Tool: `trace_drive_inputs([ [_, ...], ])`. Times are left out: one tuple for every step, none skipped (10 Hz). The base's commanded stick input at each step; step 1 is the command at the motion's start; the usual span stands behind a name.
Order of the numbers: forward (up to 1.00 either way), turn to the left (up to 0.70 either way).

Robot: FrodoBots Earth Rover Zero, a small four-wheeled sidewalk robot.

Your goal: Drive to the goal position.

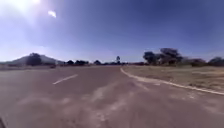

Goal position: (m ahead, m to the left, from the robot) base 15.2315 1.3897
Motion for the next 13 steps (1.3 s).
trace_drive_inputs([
  [1.0, 0.0],
  [1.0, 0.0],
  [1.0, 0.0],
  [1.0, 0.0],
  [1.0, 0.0],
  [1.0, 0.14],
  [1.0, 0.0],
  [1.0, 0.0],
  [1.0, 0.0],
  [1.0, 0.0],
  [1.0, 0.0],
  [1.0, 0.0],
  [1.0, 0.0],
])
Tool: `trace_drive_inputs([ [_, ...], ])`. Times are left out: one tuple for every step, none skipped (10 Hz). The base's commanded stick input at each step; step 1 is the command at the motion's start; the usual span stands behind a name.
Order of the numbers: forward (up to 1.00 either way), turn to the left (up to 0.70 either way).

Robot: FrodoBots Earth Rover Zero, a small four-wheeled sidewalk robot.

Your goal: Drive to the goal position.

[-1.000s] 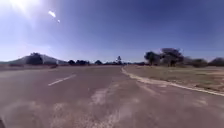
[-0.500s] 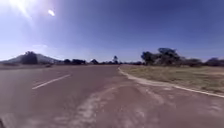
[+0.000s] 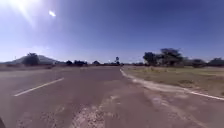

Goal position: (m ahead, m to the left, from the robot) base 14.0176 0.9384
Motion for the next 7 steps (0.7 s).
trace_drive_inputs([
  [1.0, 0.0],
  [1.0, 0.33],
  [1.0, 0.11],
  [1.0, 0.0],
  [1.0, 0.0],
  [1.0, 0.0],
  [1.0, 0.0],
])
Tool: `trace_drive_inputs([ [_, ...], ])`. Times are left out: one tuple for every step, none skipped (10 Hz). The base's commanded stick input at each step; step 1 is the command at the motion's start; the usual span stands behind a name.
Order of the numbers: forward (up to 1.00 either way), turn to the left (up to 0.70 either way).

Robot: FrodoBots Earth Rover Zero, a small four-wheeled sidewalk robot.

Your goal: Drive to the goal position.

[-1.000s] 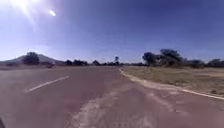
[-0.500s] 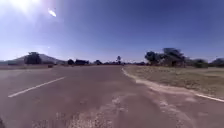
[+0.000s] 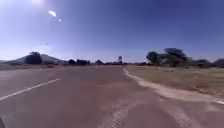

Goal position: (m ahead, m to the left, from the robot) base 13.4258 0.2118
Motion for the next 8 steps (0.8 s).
trace_drive_inputs([
  [1.0, 0.0],
  [1.0, 0.0],
  [1.0, 0.0],
  [1.0, 0.0],
  [1.0, 0.0],
  [1.0, 0.0],
  [1.0, 0.0],
  [1.0, 0.0],
])
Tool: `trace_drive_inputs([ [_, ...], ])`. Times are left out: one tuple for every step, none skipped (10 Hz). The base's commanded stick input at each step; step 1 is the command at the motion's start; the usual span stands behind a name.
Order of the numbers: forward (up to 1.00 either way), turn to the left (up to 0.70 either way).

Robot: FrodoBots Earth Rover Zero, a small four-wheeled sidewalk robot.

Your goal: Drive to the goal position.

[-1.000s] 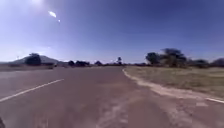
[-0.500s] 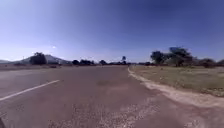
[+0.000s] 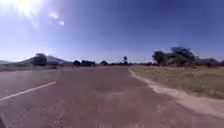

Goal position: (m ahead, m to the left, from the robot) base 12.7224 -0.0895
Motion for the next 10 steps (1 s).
trace_drive_inputs([
  [1.0, 0.0],
  [1.0, 0.0],
  [1.0, 0.0],
  [1.0, 0.0],
  [1.0, 0.0],
  [1.0, 0.0],
  [1.0, -0.21],
  [1.0, -0.33],
  [1.0, -0.15],
  [1.0, -0.03],
])
